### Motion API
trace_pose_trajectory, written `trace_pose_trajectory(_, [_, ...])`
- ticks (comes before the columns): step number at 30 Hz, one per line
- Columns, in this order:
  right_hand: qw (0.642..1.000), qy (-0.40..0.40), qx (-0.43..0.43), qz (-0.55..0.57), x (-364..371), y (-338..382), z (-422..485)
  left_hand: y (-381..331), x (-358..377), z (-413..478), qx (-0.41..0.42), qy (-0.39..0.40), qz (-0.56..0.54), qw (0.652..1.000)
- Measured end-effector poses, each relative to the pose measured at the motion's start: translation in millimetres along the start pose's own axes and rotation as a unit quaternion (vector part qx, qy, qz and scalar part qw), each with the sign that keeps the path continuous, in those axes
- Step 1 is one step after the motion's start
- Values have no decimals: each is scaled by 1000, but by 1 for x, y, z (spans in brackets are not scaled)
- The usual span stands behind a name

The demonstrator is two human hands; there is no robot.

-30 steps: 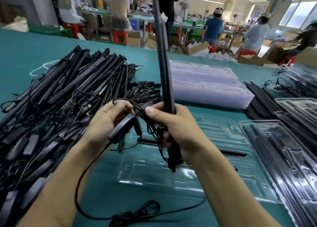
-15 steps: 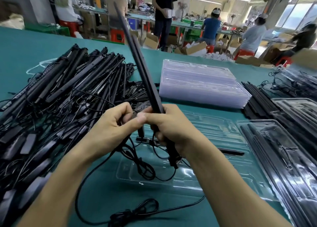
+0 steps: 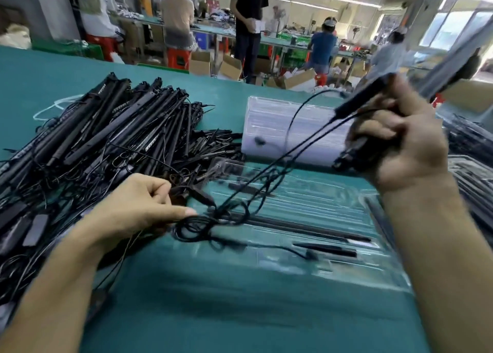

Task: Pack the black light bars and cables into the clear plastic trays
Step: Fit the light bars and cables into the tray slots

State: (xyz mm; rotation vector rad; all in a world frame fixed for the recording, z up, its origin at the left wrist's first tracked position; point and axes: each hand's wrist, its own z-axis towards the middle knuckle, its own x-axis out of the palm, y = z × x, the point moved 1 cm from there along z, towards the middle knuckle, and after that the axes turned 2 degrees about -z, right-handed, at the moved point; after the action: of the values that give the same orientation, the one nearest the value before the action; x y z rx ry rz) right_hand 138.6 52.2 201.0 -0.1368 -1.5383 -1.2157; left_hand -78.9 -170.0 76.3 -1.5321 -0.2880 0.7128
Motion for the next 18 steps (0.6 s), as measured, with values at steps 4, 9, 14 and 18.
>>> trace_pose_trajectory(4, [999, 12, -46, 19, 2, 39, -5, -3, -2, 3, -40, -29, -211, 976])
trace_pose_trajectory(9, [992, -37, -50, -107, -11, 36, -14, -2, -4, 4, -51, -84, -261, 960])
trace_pose_trajectory(14, [988, -20, -16, -149, -8, 7, -23, -10, -1, -8, -48, 37, -192, 979])
trace_pose_trajectory(18, [982, 1, 10, -188, 9, -23, -27, -8, -3, -16, -29, 88, -63, 994])
